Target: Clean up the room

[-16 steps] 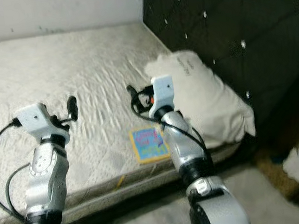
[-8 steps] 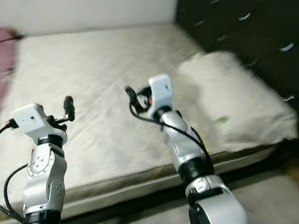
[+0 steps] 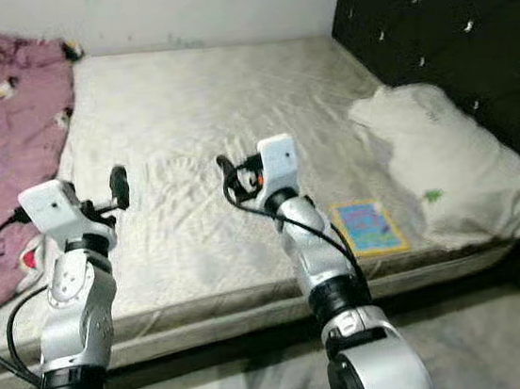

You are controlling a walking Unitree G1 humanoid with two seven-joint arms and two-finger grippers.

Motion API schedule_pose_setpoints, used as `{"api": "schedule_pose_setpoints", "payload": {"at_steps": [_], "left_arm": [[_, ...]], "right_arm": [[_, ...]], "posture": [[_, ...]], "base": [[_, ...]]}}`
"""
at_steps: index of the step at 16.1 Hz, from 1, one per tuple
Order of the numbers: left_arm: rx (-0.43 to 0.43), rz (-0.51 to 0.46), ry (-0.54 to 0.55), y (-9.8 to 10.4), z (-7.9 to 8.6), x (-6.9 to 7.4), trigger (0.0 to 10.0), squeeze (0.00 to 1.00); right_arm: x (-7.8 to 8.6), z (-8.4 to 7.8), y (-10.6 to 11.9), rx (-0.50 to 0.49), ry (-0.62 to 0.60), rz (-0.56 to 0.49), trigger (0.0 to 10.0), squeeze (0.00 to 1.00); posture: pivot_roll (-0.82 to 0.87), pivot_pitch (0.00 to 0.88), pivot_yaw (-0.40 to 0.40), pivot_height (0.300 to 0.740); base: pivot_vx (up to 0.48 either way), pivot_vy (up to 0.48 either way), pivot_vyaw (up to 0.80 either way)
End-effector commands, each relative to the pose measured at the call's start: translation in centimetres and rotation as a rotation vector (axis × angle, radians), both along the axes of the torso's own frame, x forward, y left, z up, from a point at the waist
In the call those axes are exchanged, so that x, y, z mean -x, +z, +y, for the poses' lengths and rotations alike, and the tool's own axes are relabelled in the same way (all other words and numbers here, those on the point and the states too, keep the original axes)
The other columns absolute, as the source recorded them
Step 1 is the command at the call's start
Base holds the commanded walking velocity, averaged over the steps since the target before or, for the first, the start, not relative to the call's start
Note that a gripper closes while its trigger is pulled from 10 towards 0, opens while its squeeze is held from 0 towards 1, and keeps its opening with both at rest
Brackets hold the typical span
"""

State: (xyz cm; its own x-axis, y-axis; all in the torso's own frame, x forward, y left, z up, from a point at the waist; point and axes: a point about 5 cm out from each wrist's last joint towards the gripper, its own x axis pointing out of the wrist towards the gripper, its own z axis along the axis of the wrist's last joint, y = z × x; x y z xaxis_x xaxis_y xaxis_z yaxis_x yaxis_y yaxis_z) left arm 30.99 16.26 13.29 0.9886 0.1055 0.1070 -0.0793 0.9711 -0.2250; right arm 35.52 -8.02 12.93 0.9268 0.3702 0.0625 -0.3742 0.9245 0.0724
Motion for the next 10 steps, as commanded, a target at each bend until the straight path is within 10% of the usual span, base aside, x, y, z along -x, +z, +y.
{"api": "schedule_pose_setpoints", "payload": {"at_steps": [1, 10], "left_arm": [[-0.013, 0.001, -0.039, 0.02, -1.04, -0.08, 10.0, 0.0], [0.012, -0.014, -0.049, 0.07, -0.69, 0.04, 10.0, 0.0]], "right_arm": [[-0.08, -1.17, -0.19, 0.011, -0.029, 0.005, 10.0, 0.0], [-0.17, -1.01, -0.14, 0.017, -0.023, 0.005, 10.0, 0.0]], "posture": [[0.04, 0.0, -0.079, 0.74], [0.04, 0.0, -0.079, 0.74]], "base": [[0.0, 0.0, 0.0], [0.0, 0.0, 0.0]]}}
